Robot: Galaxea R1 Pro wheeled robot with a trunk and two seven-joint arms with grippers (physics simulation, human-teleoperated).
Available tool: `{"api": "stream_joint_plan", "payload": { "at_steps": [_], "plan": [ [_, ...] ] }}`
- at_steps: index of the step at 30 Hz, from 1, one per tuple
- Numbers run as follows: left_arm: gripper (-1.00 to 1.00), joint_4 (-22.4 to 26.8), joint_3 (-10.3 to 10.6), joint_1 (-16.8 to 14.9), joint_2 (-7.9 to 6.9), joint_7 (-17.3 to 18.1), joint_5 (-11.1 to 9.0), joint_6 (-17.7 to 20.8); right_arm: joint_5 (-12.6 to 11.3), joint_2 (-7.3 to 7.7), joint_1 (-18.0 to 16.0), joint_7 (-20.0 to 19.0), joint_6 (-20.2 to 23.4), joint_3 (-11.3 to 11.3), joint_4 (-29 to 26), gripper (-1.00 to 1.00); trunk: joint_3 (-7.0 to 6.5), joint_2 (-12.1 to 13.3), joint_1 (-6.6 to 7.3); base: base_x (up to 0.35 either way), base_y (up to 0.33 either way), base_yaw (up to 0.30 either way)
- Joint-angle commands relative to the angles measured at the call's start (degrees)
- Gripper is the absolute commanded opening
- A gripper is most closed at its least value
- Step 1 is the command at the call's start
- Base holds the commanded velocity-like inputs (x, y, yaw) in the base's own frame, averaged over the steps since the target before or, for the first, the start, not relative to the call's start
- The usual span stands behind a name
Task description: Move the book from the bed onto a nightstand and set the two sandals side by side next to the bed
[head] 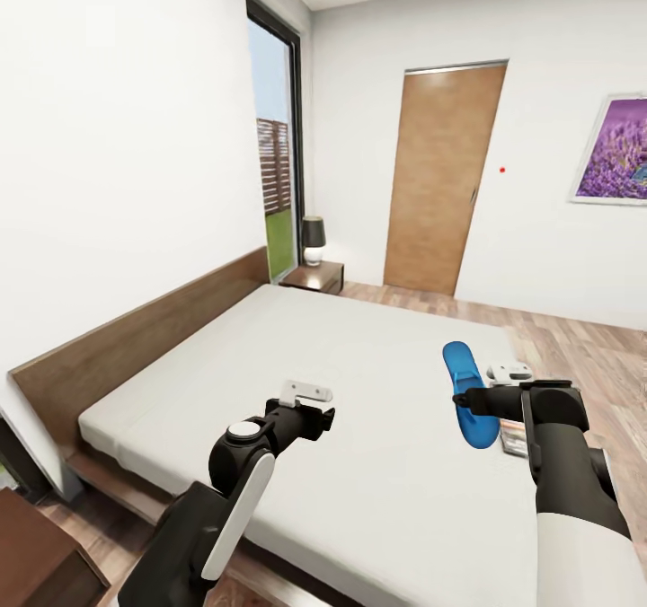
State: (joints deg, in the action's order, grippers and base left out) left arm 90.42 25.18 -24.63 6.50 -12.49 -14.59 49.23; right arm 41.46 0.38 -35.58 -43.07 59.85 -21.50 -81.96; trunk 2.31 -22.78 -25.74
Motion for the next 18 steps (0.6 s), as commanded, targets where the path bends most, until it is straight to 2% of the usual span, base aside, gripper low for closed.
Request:
{"api": "stream_joint_plan", "payload": {
  "at_steps": [1,8,18],
  "plan": [
    [1.0,0.06,0.04,-0.07,0.0,-0.57,-0.62,0.21,0.56,0.01,-0.08,-0.61,0.15,-0.04,-0.06,-1.0,0.06,-0.13,-0.04,0.0,0.0,-0.176],
    [1.0,0.05,0.04,-0.07,0.0,-0.54,-0.62,0.24,0.57,0.04,-0.1,-0.61,0.15,-0.03,-0.04,-1.0,-0.49,-0.13,-0.04,0.0,0.0,-0.172],
    [1.0,0.03,0.04,-0.07,0.0,-0.58,-0.62,0.21,0.26,0.23,-0.09,-0.8,0.15,-0.15,-0.04,-1.0,-0.47,-0.13,-0.04,0.0,0.0,-0.1]
  ]
}}
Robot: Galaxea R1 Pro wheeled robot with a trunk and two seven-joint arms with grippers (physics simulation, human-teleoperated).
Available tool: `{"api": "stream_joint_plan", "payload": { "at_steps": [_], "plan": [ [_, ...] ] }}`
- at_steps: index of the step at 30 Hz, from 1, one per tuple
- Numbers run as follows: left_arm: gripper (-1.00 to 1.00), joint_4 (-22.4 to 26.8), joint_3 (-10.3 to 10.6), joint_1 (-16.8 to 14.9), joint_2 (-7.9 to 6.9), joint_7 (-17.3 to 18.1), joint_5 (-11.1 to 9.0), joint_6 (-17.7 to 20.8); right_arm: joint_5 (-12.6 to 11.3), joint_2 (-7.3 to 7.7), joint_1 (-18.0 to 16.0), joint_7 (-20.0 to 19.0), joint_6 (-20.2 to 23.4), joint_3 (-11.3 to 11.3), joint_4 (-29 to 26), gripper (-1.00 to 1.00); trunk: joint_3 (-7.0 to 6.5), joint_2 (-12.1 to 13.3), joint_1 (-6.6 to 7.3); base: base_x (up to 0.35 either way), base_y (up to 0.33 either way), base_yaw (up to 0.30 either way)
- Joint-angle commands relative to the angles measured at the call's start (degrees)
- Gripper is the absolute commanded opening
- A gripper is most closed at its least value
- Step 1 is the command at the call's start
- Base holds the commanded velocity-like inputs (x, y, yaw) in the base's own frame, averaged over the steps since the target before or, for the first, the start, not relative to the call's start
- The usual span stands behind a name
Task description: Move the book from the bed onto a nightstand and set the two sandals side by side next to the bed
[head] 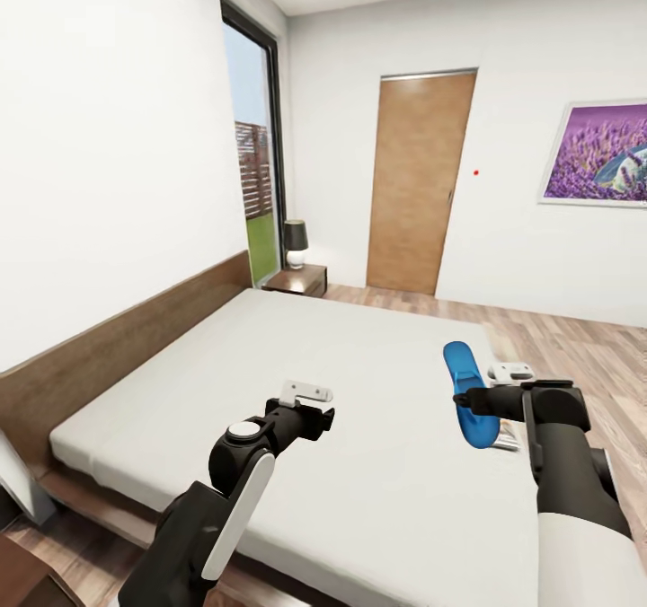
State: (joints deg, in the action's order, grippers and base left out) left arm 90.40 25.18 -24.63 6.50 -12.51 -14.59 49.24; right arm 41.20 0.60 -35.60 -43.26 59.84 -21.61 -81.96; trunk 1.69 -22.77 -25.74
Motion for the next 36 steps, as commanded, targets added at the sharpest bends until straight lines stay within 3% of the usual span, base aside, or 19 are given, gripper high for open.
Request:
{"api": "stream_joint_plan", "payload": {
  "at_steps": [1,16,36],
  "plan": [
    [1.0,0.05,0.04,-0.07,0.0,-0.57,-0.62,0.22,0.48,0.04,-0.08,-0.65,0.16,-0.06,-0.04,-1.0,0.18,-0.14,-0.04,0.0,0.0,-0.103],
    [1.0,0.04,0.17,-0.07,0.0,-0.57,-0.62,0.2,0.34,-0.14,0.0,-1.62,0.16,-0.09,0.04,-1.0,0.27,-0.14,-0.04,0.0,0.0,-0.039],
    [1.0,0.04,0.92,-0.07,0.0,-0.58,-0.62,0.19,0.28,-0.09,0.0,-1.65,0.16,-0.1,0.04,-1.0,0.27,-0.14,-0.04,0.0,0.0,-0.278]
  ]
}}
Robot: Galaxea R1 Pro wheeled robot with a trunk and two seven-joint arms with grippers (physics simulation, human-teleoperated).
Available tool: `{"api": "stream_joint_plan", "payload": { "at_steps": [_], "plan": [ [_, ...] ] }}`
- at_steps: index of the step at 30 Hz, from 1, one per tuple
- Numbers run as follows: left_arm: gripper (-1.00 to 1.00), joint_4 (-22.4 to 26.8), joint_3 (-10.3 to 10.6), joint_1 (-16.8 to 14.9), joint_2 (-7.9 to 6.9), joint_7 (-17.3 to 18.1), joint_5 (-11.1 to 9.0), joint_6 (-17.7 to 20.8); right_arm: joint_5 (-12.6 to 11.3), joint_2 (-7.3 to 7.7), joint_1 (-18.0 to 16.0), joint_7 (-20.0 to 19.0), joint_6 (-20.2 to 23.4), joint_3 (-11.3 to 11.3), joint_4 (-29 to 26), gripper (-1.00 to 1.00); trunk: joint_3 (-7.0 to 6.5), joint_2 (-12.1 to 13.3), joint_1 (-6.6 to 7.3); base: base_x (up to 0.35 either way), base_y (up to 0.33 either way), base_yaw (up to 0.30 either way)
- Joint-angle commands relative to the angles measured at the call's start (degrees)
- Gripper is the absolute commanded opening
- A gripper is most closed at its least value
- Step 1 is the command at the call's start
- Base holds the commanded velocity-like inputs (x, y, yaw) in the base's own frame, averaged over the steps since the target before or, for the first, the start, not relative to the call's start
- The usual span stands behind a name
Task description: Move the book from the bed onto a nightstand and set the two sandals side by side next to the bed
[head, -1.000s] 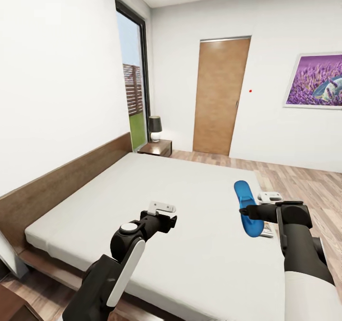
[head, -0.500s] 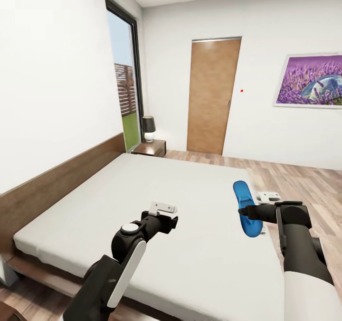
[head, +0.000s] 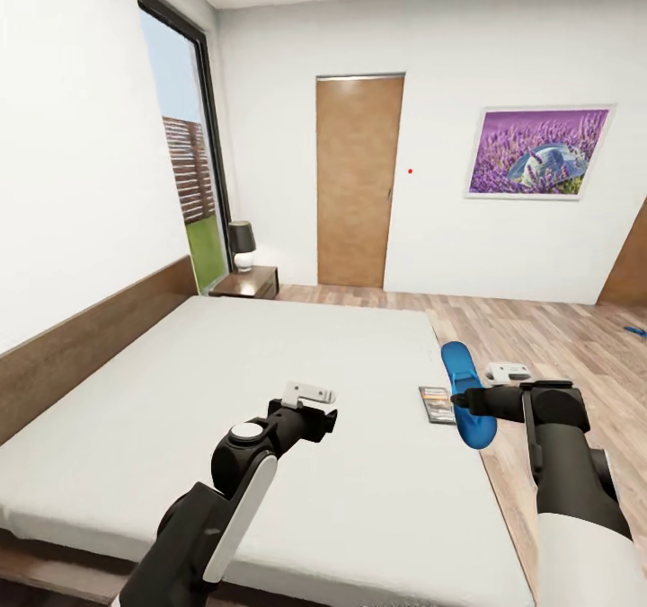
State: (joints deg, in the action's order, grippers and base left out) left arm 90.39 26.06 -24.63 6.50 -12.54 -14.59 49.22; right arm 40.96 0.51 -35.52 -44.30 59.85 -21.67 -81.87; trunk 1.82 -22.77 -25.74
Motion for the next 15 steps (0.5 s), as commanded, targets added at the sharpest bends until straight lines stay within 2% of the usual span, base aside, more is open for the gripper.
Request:
{"api": "stream_joint_plan", "payload": {
  "at_steps": [1,15],
  "plan": [
    [1.0,0.05,0.04,-0.06,0.0,-0.55,-0.61,0.2,0.52,0.0,-0.07,-0.61,0.15,-0.04,-0.05,-1.0,0.14,-0.14,-0.04,0.0,0.0,-0.296],
    [1.0,0.05,0.04,-0.06,0.0,-0.53,-0.61,0.18,0.5,0.01,-0.07,-0.61,0.15,-0.1,-0.05,-1.0,0.14,-0.14,-0.04,0.0,0.0,-0.296]
  ]
}}
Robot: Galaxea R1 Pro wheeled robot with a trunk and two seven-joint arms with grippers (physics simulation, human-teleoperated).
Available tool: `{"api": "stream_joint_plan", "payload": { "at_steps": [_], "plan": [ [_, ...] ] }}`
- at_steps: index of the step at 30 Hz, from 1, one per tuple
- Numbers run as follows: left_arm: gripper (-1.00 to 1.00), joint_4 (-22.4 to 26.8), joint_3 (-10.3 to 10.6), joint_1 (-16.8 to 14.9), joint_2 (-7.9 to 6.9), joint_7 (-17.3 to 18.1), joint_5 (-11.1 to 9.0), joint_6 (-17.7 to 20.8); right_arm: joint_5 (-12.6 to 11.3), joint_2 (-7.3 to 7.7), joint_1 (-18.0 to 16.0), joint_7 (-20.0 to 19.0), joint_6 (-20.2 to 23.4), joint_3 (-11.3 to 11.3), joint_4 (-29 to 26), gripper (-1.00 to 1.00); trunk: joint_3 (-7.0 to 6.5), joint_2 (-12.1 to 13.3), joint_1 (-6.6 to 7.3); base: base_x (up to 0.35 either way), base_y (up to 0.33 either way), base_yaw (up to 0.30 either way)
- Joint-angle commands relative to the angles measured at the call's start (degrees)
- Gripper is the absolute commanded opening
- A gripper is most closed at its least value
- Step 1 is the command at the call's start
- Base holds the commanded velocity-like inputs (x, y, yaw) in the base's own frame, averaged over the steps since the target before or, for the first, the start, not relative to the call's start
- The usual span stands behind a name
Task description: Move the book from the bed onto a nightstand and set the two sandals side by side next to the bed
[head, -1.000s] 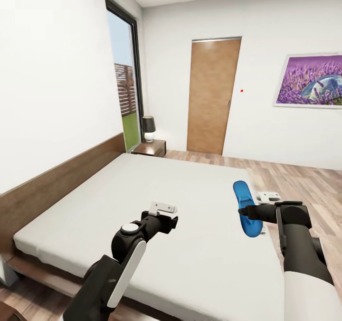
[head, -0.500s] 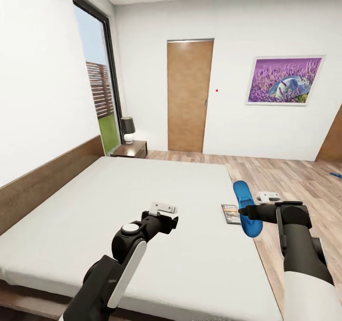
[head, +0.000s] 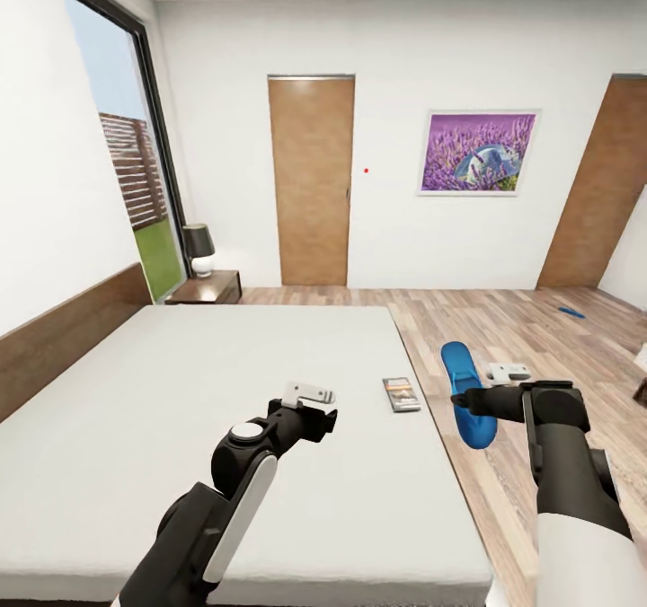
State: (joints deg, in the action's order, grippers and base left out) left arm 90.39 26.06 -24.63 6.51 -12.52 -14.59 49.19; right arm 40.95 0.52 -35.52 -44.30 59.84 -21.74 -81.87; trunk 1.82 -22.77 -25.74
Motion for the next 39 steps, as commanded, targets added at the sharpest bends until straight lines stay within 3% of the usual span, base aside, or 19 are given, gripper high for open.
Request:
{"api": "stream_joint_plan", "payload": {
  "at_steps": [1,39],
  "plan": [
    [1.0,0.05,0.04,-0.07,0.0,-0.56,-0.61,0.2,0.49,0.0,-0.07,-0.61,0.16,-0.04,-0.05,-1.0,0.14,-0.14,-0.04,0.0,0.0,-0.296],
    [1.0,0.05,0.09,-0.07,0.0,-0.55,-0.61,0.2,0.53,-0.1,-0.07,-0.61,0.16,-0.06,-0.05,-1.0,-0.28,-0.14,-0.04,0.0,0.0,-0.296]
  ]
}}
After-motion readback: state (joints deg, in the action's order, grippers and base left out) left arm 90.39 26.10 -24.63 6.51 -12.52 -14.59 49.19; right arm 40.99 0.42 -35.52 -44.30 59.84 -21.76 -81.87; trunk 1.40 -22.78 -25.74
